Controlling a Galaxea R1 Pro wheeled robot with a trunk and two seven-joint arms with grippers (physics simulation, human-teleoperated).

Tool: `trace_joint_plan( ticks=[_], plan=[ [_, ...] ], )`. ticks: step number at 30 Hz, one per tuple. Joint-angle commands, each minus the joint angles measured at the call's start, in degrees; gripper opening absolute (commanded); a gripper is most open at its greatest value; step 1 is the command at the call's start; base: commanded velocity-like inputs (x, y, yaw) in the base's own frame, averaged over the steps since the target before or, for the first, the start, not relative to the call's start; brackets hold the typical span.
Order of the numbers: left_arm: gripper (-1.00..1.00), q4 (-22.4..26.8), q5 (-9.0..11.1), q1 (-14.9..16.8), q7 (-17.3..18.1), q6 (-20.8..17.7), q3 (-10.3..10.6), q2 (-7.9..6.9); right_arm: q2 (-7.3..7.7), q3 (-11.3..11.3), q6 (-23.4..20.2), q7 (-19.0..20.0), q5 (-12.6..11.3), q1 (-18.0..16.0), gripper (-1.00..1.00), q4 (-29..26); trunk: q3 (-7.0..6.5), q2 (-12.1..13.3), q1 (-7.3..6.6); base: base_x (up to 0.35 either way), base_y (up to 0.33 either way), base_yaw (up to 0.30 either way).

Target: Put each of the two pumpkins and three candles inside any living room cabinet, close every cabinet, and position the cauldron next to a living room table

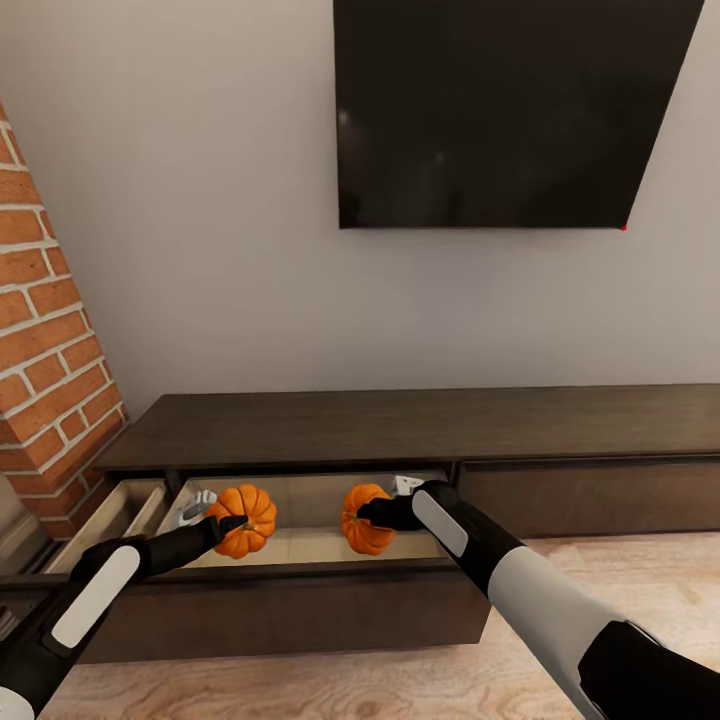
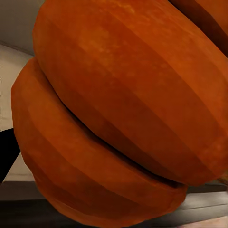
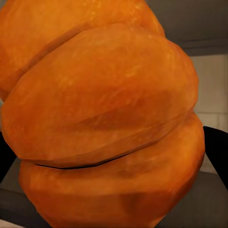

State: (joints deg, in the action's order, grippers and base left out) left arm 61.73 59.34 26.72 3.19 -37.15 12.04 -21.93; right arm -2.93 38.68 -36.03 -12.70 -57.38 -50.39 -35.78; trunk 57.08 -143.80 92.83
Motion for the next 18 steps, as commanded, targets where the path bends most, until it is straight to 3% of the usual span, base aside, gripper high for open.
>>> trace_joint_plan(
  ticks=[1, 18],
  plan=[
    [-1.00, 0.03, -0.01, 0.06, 0.08, -0.11, 0.17, -0.05, 0.03, 0.24, 0.05, -0.63, -0.63, -0.05, -1.00, -0.08, 0.06, -0.03, -0.01, 0.000, 0.000, 0.000],
    [-1.00, 0.06, -0.04, 0.05, 0.07, -0.12, 0.40, -0.05, 0.04, 0.25, 0.26, -0.66, -0.56, -0.05, -1.00, -0.08, 0.06, -0.03, -0.01, 0.056, 0.000, 0.000]
  ],
)
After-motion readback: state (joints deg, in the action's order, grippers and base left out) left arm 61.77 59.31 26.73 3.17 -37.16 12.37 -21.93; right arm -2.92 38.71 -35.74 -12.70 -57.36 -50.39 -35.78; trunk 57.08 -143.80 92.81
